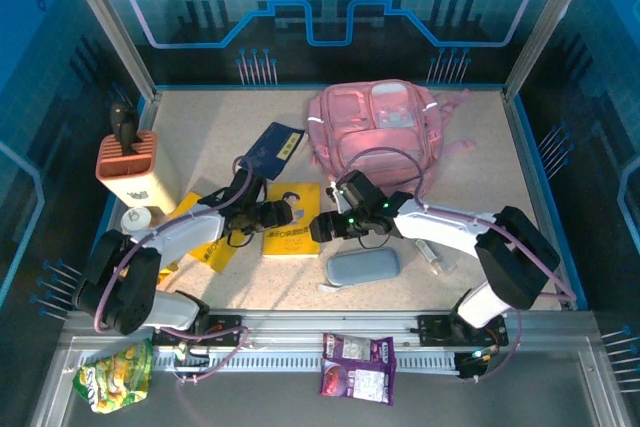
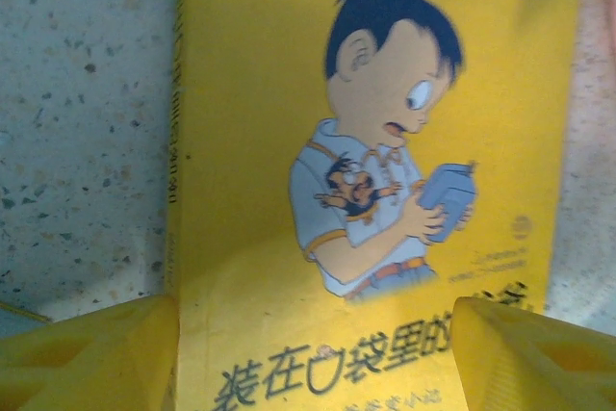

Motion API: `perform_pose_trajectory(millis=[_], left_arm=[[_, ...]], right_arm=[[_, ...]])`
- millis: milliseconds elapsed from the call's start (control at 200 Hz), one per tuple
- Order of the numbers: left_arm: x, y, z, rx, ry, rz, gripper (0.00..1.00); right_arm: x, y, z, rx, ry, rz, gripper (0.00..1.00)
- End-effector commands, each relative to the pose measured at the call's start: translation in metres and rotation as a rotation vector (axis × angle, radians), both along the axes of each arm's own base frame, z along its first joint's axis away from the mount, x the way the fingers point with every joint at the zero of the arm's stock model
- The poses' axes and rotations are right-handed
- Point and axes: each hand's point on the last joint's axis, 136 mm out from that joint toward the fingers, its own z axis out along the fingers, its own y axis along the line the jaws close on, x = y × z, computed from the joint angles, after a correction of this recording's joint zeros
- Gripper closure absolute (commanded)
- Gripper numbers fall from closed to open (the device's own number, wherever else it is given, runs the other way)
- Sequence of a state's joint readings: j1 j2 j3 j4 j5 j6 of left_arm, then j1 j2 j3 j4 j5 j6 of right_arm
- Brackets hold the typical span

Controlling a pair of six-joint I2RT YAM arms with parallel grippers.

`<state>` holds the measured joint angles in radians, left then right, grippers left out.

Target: Pack books, pencil case, and school supplies into a backpack

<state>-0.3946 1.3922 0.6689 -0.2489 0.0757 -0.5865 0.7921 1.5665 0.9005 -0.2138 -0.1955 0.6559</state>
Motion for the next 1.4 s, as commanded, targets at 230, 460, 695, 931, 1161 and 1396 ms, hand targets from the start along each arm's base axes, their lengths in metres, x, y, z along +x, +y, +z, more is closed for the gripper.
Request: perform_pose_trajectory(millis=[230,460,695,931,1161,1396], left_arm=[[-0.024,-0.002,-0.026,0.016,0.050,0.080,0.38],[-0.033,-0.010,-0.024,0.020,0.040,0.075,0.44],[-0.038,0.000,-0.027,0.067,0.047,0.074,0.43],[-0.039,-0.030,-0.022,-0.091,0.037,-0.002,0.43],[-0.046,-0.022,-0.034,-0.040,0.076,0.001,0.45],[-0.045,-0.020,-0.029,-0.028,0.056,-0.002,0.46]], right_arm=[[0.001,0.007,-0.029,-0.033,0.081,-0.057,0.33],[0.008,0.006,-0.040,-0.100,0.106,-0.093,0.33],[0.008,0.013,-0.043,-0.098,0.119,-0.092,0.35],[0.008,0.024,-0.045,-0.105,0.129,-0.063,0.35],[0.008,0.037,-0.037,-0.100,0.120,-0.020,0.36],[0.009,0.040,-0.018,-0.083,0.099,-0.008,0.36]])
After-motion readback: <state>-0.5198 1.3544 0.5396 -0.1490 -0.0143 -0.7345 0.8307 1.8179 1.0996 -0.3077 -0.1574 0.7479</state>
